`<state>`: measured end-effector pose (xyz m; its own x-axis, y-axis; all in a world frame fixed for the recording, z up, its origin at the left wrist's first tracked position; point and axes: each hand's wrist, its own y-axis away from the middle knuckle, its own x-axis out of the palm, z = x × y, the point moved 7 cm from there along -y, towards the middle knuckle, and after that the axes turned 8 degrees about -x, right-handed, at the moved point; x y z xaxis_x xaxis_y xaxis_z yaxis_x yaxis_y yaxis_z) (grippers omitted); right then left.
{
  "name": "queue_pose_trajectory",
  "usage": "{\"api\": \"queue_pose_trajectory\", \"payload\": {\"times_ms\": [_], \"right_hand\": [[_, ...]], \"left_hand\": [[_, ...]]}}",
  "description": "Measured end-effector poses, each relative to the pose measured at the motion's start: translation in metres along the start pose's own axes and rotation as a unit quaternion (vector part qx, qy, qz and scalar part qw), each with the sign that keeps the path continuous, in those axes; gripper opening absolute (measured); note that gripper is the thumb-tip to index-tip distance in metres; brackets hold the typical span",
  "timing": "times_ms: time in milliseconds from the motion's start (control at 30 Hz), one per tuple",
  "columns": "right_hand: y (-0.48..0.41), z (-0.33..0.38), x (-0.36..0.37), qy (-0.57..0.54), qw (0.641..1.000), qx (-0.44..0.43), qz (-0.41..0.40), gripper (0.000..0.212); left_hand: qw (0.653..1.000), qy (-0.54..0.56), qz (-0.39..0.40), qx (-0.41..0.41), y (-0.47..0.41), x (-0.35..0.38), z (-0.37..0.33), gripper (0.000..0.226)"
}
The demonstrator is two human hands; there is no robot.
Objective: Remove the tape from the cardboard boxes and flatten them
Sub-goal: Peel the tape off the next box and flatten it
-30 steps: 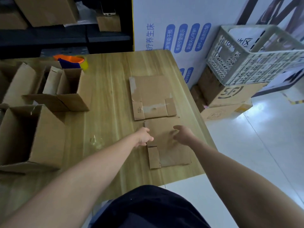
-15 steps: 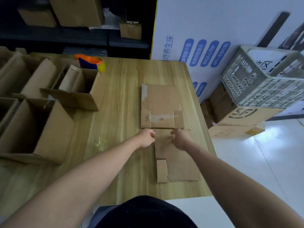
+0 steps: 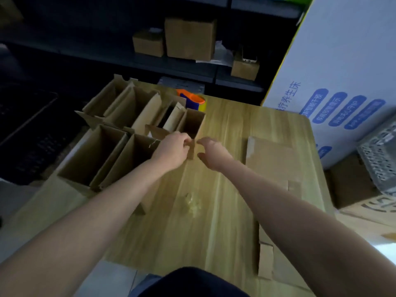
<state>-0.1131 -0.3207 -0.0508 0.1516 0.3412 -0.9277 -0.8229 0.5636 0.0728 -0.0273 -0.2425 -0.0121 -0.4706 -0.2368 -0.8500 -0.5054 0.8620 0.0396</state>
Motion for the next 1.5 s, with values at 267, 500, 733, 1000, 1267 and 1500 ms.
{"api": "queue_pose_trajectory", "payload": {"times_ms": [267,500,733,1000,1267,1500], "right_hand": [[-0.082,0.011,0.041,0.094,0.991,0.06,0.078,0.052],[-0.095,-0.009,0.046,0.087,0.987,0.135,-0.02,0.026],[-0.063,-0.027,-0.026,-0.111,0.951,0.244,-0.157,0.035],[0.025,-0.089,-0.055,-0.294,0.878,0.332,-0.178,0.036],[0.114,-0.112,-0.051,-0.072,0.974,0.214,-0.025,0.112],[0.165,-0.141,-0.009,0.064,0.969,0.191,0.144,0.116]], "left_hand": [[1.0,0.018,-0.019,0.005,-0.013,-0.042,0.052,0.026],[1.0,0.016,-0.002,0.026,-0.029,-0.044,0.066,0.027],[0.997,0.034,0.062,0.008,-0.049,-0.008,0.047,0.077],[0.977,0.071,0.196,0.035,-0.043,0.053,-0.016,0.113],[0.964,0.103,0.232,0.081,-0.011,0.107,-0.068,0.1],[0.948,0.048,0.293,0.117,0.034,0.16,-0.088,0.09]]}}
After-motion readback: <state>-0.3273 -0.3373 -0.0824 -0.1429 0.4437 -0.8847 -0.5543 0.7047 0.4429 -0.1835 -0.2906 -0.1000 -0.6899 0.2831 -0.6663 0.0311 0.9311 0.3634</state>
